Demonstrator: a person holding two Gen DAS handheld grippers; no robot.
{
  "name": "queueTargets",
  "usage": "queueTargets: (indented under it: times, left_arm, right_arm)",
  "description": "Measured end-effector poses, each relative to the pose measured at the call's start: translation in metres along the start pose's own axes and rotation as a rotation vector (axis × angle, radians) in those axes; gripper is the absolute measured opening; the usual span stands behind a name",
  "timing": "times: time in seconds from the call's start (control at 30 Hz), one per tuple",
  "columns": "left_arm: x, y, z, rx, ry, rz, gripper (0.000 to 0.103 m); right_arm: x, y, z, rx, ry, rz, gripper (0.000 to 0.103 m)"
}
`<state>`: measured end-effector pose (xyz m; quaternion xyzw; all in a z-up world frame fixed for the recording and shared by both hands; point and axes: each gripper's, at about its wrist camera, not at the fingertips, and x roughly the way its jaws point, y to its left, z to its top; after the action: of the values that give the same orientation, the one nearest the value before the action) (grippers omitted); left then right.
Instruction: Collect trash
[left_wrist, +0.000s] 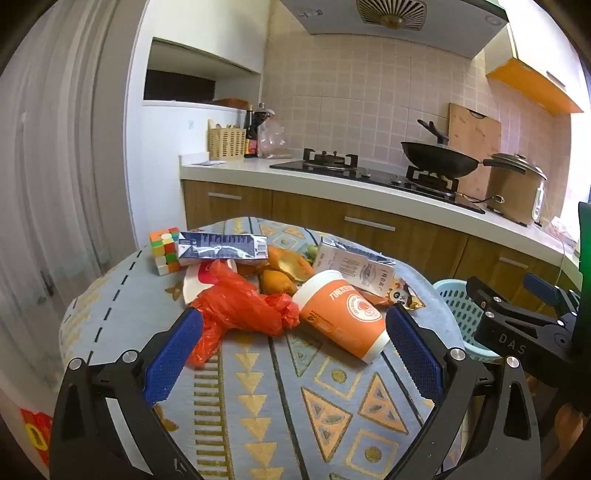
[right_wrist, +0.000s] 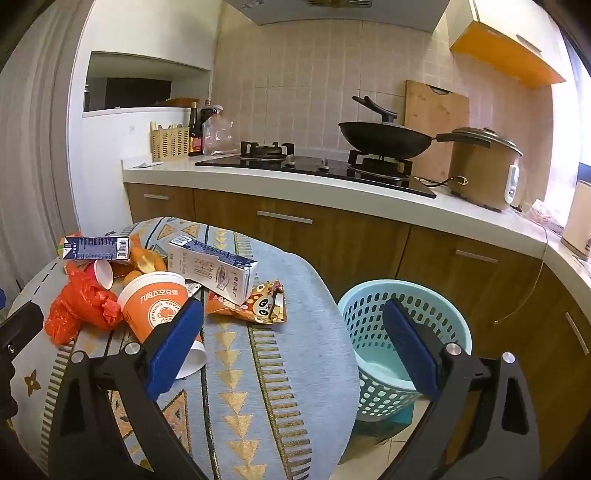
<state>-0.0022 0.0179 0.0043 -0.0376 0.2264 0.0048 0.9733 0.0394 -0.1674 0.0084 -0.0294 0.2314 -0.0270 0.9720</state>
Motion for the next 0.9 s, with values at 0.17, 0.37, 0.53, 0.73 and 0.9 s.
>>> queueTargets:
  times: [0.17, 0.37, 0.53, 0.73, 0.9]
  left_arm:
    - [0.0003, -0.0005, -0.0006, 0.000, -0.001, 0.001, 0.095]
    - [0.0011, 0.0000, -0.0017, 0.000, 0.004, -0.001, 0.095]
    - [0.0007, 0.0049, -0.0011, -0.009, 0.007, 0.002, 0.095]
    - [0.0036, 0.0070, -0.0023, -0.019, 0.012, 0.004, 0.095]
    - [0.0053, 0.0072, -0.0028, -0.023, 0.016, 0.005, 0.095]
  right_arm:
    - [0.0006, 0.0011, 0.0005, -0.001, 0.001, 0.006, 0.093]
    - [0.0022, 0.0023, 0.0004, -0.007, 0.004, 0.013, 0.093]
    - [0.0014, 0.0033, 0.0000, -0.007, 0.002, 0.018, 0.093]
    - [0.0028, 0.0038, -0.0007, -0.004, 0.013, 0.025, 0.093]
    - [0.0043, 0.0042, -0.0024, -0.004, 0.019, 0.025, 0.093]
